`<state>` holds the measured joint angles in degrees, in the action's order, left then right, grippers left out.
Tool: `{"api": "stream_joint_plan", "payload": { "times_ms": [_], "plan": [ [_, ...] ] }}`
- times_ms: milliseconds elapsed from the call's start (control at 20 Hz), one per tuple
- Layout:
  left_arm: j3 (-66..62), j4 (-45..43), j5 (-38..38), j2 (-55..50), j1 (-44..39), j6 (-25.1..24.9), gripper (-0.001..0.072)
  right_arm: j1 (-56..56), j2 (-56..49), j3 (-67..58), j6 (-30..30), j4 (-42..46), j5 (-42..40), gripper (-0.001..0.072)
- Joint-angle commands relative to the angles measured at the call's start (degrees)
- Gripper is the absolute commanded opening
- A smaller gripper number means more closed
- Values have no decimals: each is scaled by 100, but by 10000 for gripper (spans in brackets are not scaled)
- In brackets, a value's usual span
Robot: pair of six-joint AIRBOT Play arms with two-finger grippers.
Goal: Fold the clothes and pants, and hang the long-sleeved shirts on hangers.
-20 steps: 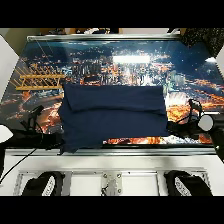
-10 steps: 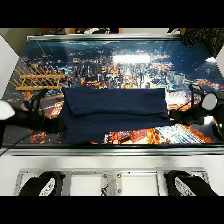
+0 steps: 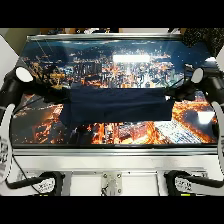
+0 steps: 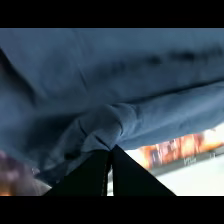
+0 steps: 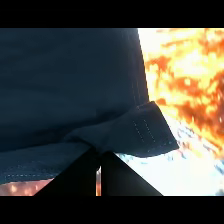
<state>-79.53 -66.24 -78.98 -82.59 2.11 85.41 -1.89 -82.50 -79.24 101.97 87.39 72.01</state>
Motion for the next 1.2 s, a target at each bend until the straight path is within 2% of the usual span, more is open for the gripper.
{"api": "stream_joint_plan", "payload": {
  "times_ms": [0, 300, 550, 600, 650, 700, 750, 800, 900, 1050, 1100, 1150],
  "plan": [
    [-839, -9, 166, -896, 74, -61, 14, -4, -662, -483, 177, 2, -546, 12],
    [-1904, 24, 162, -2057, 72, -107, 14, 0, -1189, -511, 411, -44, -1309, 12],
    [-2398, 39, 162, -2594, 72, -103, 15, 2, -1436, -511, 404, -522, -1711, 22],
    [-2448, 42, 162, -2640, 72, -105, 48, 2, -1467, -511, 372, -658, -1801, 26],
    [-2514, 44, 170, -2677, 72, -103, 368, 2, -1482, -511, 264, -848, -1923, 90],
    [-2594, 44, 229, -2697, 72, -96, 595, 0, -1482, -511, 142, -1069, -2039, 325],
    [-2702, 42, 271, -2699, 72, -66, 619, -13, -1478, -525, -44, -1375, -2114, 587],
    [-2868, 42, 278, -2699, 72, 48, 619, -55, -1478, -590, -243, -1639, -2087, 610],
    [-3324, 42, 96, -2697, 74, 170, 619, -313, -1478, -852, -850, -2236, -1720, 610],
    [-3648, 42, -350, -2540, -55, 238, 616, -1137, -1480, -1084, -1961, -2855, -640, 610],
    [-3495, 39, -319, -2404, -162, 264, 517, -1460, -1519, -1082, -2173, -2872, -289, 611],
    [-3250, 39, -212, -2240, -299, 264, 191, -1759, -1585, -1082, -2369, -2874, -17, 611]
  ]
}}
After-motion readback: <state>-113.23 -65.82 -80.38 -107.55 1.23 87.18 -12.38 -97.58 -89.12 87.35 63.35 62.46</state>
